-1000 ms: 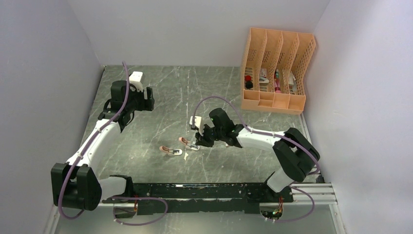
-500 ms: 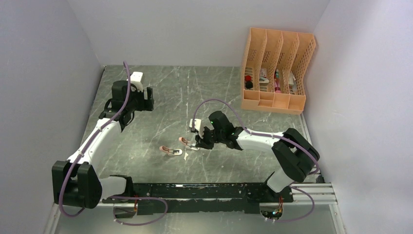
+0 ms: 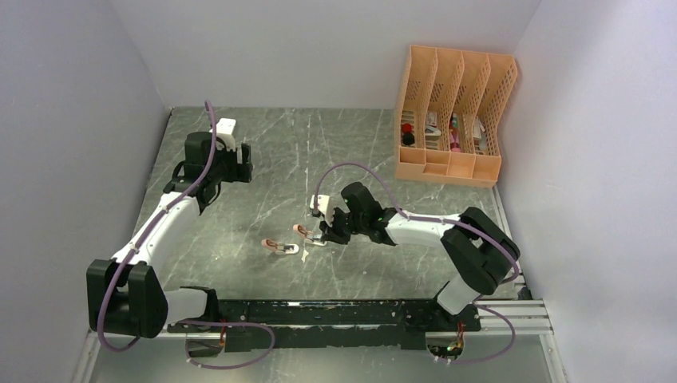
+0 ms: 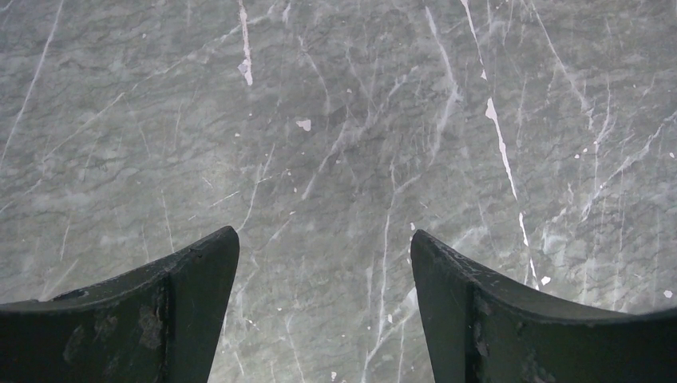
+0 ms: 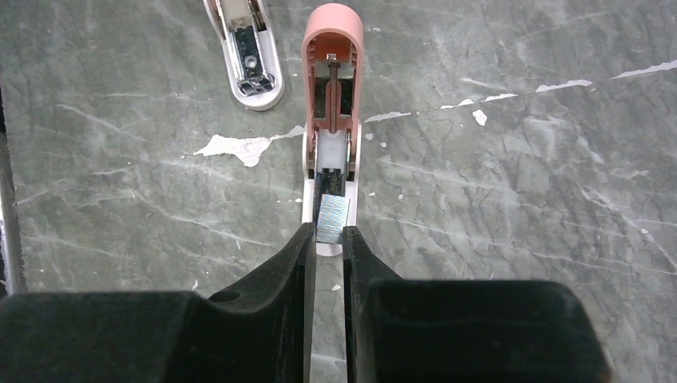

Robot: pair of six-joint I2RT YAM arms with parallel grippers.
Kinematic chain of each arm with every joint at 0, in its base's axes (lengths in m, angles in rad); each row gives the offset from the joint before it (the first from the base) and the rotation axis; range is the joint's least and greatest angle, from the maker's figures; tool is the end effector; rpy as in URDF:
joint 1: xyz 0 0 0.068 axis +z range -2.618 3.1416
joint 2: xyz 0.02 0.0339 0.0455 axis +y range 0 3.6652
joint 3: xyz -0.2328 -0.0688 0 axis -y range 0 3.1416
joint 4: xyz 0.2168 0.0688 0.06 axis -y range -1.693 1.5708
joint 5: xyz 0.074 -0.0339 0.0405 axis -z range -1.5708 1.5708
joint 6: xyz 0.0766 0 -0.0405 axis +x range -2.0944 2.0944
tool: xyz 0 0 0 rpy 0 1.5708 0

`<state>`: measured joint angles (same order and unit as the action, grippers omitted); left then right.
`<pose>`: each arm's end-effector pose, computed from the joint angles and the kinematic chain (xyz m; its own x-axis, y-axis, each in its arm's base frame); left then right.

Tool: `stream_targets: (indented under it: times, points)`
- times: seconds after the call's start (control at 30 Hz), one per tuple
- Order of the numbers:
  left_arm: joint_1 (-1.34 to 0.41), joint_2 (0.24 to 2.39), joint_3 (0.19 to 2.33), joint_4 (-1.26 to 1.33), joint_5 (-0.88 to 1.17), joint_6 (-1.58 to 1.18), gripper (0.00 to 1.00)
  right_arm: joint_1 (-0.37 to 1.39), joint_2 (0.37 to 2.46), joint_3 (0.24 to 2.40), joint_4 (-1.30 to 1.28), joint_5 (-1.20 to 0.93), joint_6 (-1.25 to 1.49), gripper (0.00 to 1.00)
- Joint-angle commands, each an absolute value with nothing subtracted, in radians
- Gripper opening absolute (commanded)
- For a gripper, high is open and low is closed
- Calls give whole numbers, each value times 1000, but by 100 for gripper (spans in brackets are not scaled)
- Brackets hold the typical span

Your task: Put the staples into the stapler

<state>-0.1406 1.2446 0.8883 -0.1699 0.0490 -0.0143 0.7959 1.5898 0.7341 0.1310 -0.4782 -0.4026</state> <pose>0.2962 -0.0457 0.2390 -0.4998 0.0563 -0.8643 0.1748 0.9839 -0.0370 0.1974 0.2520 0.1278 -0.0837 -0.5827 -0.8084 -0.9871 0.1594 -0.0127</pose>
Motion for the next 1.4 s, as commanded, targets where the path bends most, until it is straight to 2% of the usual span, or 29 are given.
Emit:
stream_targets:
  times: [0.0, 1.37]
  points:
    - [-143, 1252, 893, -178, 60, 1, 83, 801, 1604, 747, 170, -475, -398, 0]
    - [-144, 1262, 899, -186, 75, 9, 82, 810, 1646, 764, 173, -514, -424, 0]
